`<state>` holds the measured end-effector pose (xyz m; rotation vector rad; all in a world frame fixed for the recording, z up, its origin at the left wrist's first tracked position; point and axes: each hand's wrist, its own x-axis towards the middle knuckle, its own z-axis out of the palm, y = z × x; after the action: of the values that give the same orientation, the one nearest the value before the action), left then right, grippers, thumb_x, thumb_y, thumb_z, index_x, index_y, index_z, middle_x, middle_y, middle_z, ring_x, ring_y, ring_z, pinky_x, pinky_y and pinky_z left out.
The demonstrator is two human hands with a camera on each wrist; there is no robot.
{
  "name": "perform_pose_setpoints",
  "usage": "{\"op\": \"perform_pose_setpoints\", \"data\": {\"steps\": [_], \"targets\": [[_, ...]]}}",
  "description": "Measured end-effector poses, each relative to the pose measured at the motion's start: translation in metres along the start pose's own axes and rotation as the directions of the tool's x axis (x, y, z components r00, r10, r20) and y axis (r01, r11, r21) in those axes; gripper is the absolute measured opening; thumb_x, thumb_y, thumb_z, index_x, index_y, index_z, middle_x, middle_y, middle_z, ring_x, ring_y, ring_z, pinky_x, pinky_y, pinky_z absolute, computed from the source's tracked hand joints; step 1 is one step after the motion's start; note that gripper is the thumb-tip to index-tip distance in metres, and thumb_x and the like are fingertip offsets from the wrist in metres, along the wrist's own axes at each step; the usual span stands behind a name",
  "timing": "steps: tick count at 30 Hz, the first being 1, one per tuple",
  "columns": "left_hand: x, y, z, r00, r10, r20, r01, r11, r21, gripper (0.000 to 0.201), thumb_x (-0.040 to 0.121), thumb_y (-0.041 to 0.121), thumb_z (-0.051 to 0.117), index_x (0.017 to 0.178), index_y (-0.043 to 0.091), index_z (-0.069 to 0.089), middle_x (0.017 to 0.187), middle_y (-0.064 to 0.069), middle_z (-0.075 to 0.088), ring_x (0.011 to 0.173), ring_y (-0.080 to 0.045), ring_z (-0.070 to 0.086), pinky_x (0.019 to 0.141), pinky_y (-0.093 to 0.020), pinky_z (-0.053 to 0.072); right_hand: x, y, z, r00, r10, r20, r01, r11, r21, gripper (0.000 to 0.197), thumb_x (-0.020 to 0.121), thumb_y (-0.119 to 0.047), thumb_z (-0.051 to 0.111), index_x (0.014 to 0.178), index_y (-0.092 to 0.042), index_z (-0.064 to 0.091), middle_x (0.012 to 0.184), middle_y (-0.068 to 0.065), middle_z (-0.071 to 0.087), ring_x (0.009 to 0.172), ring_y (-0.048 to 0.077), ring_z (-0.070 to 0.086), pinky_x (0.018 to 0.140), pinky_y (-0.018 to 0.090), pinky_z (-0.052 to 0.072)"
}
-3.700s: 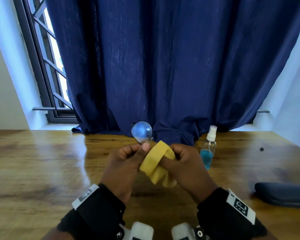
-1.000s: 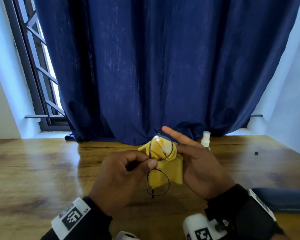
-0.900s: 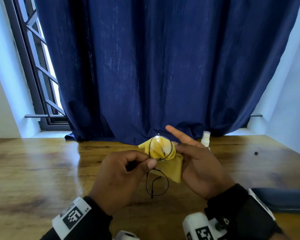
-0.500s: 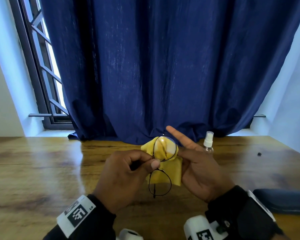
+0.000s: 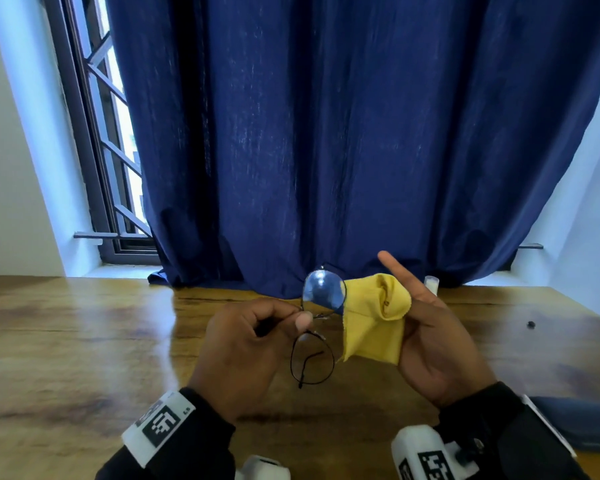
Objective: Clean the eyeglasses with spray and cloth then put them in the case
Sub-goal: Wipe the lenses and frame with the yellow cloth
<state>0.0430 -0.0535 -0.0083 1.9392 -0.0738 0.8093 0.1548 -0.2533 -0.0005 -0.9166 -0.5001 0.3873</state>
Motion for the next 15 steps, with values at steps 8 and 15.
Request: {"op": "perform_pose_setpoints", "data": {"steps": [8, 15], "targets": [[0.003, -0.006, -0.001, 0.997, -0.040, -0.063, 0.034, 0.996, -0.084, 0.016, 0.080, 0.038, 0.070, 0.083, 0.026, 0.080, 0.081, 0.012, 0.080, 0.082, -0.007, 0.075, 0.076, -0.018, 0.057, 0.003, 0.009, -0.005, 0.988, 0.049, -0.145, -0.068, 0.990, -0.124, 0.043, 0.099, -0.003, 0.050, 0.134, -0.026, 0.062, 0.109, 0.010, 0.079, 0.094, 0.023, 0.078, 0.069, 0.034, 0.062], [0.000, -0.004, 0.008, 0.994, -0.097, -0.047, 0.084, 0.971, -0.224, 0.020, 0.079, 0.034, 0.070, 0.087, 0.020, 0.081, 0.085, 0.007, 0.081, 0.081, -0.005, 0.075, 0.073, -0.014, 0.055, -0.006, 0.024, 0.017, 0.976, 0.215, -0.036, -0.218, 0.955, -0.204, 0.041, 0.100, -0.006, 0.051, 0.136, -0.023, 0.060, 0.119, 0.016, 0.075, 0.108, 0.030, 0.073, 0.091, 0.043, 0.061]]}}
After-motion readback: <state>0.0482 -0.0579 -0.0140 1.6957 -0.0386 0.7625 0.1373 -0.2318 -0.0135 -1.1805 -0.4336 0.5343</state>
